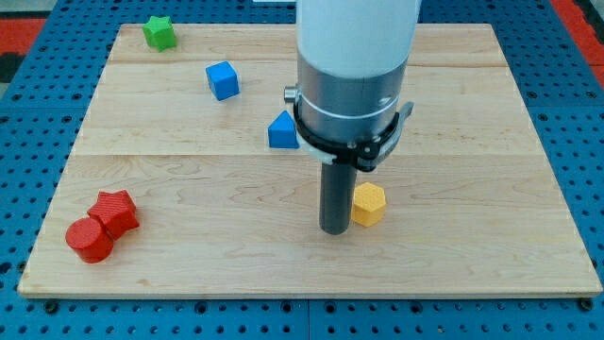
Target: Touch the blue triangle
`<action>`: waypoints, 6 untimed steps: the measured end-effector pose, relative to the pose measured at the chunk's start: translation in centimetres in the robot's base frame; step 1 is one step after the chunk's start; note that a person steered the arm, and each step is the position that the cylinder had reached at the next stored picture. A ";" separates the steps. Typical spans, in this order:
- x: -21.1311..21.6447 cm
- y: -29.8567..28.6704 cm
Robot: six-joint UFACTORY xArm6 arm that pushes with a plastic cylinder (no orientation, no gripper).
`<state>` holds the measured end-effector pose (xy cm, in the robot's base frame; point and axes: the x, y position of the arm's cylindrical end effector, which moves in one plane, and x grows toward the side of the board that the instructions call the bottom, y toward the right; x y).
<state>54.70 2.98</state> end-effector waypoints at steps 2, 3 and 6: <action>-4.1 2.4; -4.4 -6.2; -18.0 -2.9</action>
